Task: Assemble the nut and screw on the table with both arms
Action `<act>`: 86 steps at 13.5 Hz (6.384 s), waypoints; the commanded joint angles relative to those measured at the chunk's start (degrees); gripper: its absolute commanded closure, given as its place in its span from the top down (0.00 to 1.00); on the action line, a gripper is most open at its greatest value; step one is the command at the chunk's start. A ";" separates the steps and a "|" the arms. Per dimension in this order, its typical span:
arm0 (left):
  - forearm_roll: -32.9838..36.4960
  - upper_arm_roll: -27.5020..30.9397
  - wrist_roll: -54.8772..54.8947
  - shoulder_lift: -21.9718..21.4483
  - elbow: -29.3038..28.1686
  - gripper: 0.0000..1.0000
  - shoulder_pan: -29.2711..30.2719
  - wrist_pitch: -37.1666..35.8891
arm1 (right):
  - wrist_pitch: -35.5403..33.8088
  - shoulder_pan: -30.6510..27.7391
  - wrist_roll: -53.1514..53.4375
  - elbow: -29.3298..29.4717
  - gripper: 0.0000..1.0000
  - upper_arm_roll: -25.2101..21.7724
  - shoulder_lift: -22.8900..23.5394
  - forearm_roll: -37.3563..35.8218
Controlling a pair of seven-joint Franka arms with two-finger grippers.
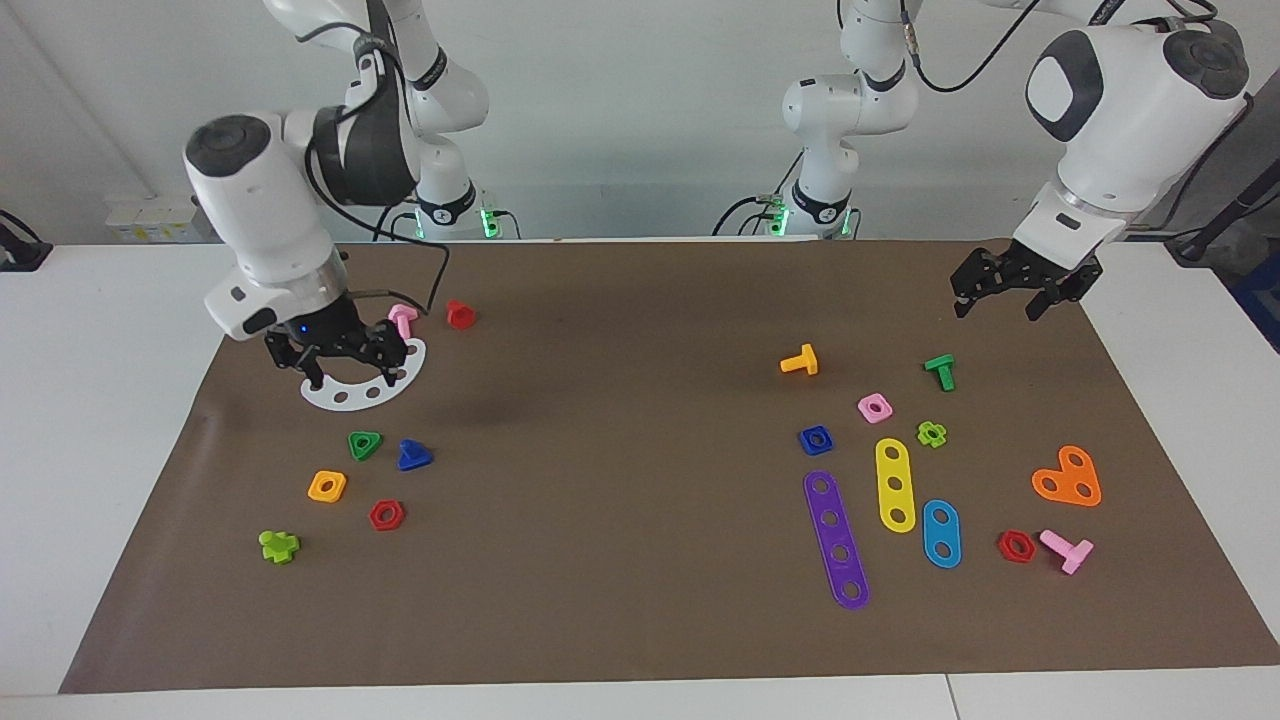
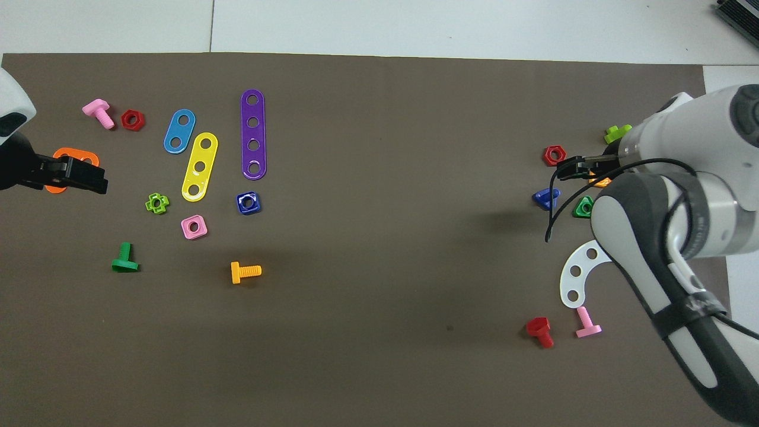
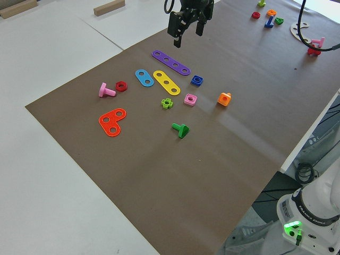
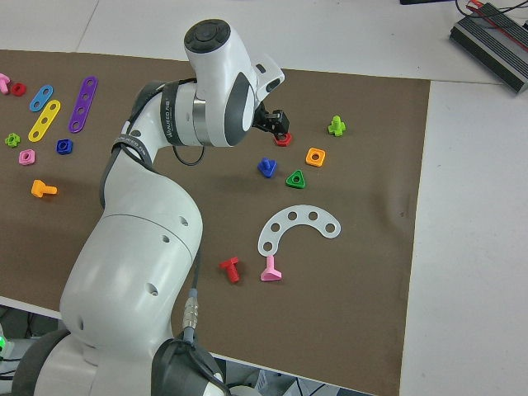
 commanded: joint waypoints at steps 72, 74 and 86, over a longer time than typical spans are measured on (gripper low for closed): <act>0.00 -0.68 -13.42 -9.22 -12.57 1.00 -6.03 5.73 | -10.94 12.61 26.32 16.89 1.00 -0.54 -1.27 0.02; 0.00 -0.68 -20.29 -8.34 -13.72 1.00 -9.20 8.02 | -16.12 7.77 21.40 17.15 1.00 -0.54 -4.70 0.02; 0.09 -0.50 -35.25 8.35 -25.50 0.97 -16.95 38.68 | -34.87 -3.41 4.15 17.07 1.00 -0.54 -14.30 -1.12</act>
